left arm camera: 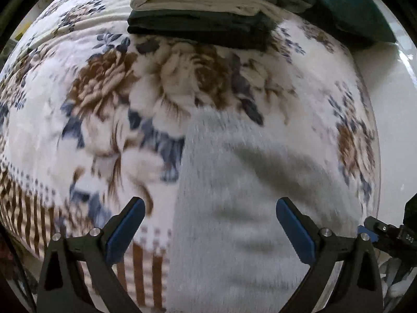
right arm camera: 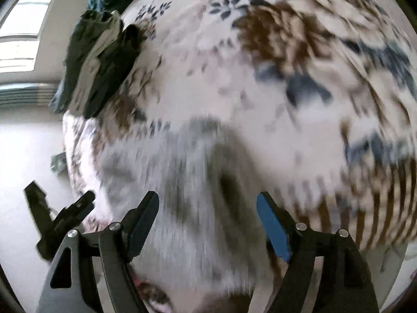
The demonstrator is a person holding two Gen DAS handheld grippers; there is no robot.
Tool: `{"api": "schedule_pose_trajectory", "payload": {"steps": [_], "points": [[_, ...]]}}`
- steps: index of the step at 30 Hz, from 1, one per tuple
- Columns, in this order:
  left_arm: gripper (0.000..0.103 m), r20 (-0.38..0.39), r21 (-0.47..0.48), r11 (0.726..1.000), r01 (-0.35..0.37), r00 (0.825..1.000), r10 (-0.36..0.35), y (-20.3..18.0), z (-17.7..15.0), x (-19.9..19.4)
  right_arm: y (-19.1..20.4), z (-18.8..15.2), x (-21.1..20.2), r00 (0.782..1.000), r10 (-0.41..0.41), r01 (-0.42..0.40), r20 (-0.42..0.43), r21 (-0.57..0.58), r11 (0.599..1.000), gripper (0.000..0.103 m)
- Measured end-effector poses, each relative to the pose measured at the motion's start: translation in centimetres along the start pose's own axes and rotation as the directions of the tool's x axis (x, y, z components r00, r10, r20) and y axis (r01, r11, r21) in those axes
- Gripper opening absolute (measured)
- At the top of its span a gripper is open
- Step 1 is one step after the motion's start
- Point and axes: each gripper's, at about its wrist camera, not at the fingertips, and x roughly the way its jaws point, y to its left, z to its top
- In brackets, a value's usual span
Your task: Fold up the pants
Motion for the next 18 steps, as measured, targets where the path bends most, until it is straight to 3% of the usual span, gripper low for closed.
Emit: {"api": "schedule_pose_trajectory", "payload": {"steps": [2, 3, 4, 7, 12, 15, 18], "points": [[0.103, -0.009, -0.020, 1.000, 0.001, 1.000, -0.001, 0.4, 1.7, 1.6, 0.3, 1.7, 1.8, 1.000, -0.007, 0.006, 0.010, 0.023, 1.000, 0.072], [0.103, -0.012, -0.021, 1.000, -0.010, 1.000, 0.010, 0.2, 2.5, 2.2, 0.4, 2.3, 2.4, 1.000, -0.002, 0.001, 0.022, 0.033, 0.999, 0.054], [0.103, -0.016, -0.022, 0.999, -0.025, 1.000, 0.025, 0.3, 3.1, 3.1, 0.6, 2.8, 3.2, 0.998, -0.051, 0.050, 0.038, 0.031, 0.998, 0.041], [0.103, -0.045, -0.050, 0.998, -0.046, 0.998, 0.044, 0.4, 3.9, 4.4, 0.0, 4.3, 5.4, 0.992, -0.105, 0.100, 0.063, 0.082, 0.992, 0.036], [0.103, -0.109, -0.110, 0.993, -0.042, 0.994, 0.030, 1.8, 4.1, 6.9, -0.7, 5.1, 6.1, 0.996, -0.080, 0.075, 0.030, 0.134, 0.988, 0.039], [0.103, -0.126, -0.137, 0.991, -0.014, 0.992, -0.004, 2.2, 3.4, 6.8, -1.2, 4.4, 4.2, 0.999, -0.034, 0.027, 0.032, 0.180, 0.983, 0.062], [0.103, -0.109, -0.143, 0.990, 0.019, 0.993, -0.035, 2.0, 2.5, 5.3, -1.0, 3.0, 2.5, 0.997, 0.033, -0.044, 0.070, 0.163, 0.986, 0.064]]}}
